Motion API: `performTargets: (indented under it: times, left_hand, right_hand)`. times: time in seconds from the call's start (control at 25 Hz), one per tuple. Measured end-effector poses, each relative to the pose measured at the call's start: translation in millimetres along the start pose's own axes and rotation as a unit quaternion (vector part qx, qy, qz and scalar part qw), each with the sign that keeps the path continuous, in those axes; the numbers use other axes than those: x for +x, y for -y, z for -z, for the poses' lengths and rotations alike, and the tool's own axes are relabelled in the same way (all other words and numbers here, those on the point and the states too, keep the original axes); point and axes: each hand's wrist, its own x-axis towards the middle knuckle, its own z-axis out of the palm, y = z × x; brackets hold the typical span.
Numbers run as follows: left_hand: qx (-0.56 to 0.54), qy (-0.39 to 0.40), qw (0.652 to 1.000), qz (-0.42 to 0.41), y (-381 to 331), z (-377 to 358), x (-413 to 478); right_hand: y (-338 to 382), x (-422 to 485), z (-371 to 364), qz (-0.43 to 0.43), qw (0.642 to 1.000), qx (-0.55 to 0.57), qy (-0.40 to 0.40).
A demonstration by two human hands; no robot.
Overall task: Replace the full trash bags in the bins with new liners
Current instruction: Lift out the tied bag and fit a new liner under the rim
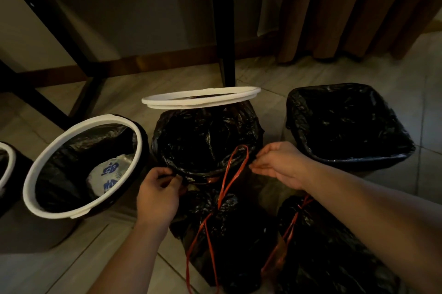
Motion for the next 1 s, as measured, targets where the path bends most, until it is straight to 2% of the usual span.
performTargets:
  times: [0.08,0.12,0.2,0.28,0.4,0.48,0.6,0.76,0.92,1.0]
  left_hand:
    - [-0.018,-0.006,1.0,0.009,-2,0,3]
    - [-0.013,-0.018,1.0,0.005,-4,-1,3]
    - [0.027,-0.054,0.998,-0.034,-10,0,2]
    - [0.063,-0.082,0.989,-0.104,-24,2,1]
    - [0.115,-0.077,0.975,-0.174,-46,2,13]
    - [0.153,-0.059,0.975,-0.151,-55,-3,27]
    - [0.092,-0.009,0.994,-0.065,-58,-12,44]
    - [0.085,0.014,0.996,-0.012,-61,-19,66]
    - [-0.088,0.022,0.993,0.075,-60,-23,74]
    - [-0.132,0.021,0.988,0.082,-52,-20,71]
  right_hand:
    - [0,1,-3,-0.017,1.0,0.01,0.007]
    - [1,3,-4,-0.012,1.0,-0.007,-0.015]
    - [7,8,-3,0.06,0.985,-0.106,-0.125]
    - [21,9,-3,0.152,0.952,-0.174,-0.202]
    - [38,10,-10,0.217,0.934,-0.205,-0.195]
    - [42,15,-14,0.2,0.946,-0.194,-0.167]
    - [42,22,-18,0.139,0.971,-0.133,-0.145]
    - [44,32,-18,0.124,0.978,-0.12,-0.118]
    - [50,37,-17,0.091,0.986,-0.105,-0.096]
    - [52,35,-17,0.08,0.984,-0.125,-0.097]
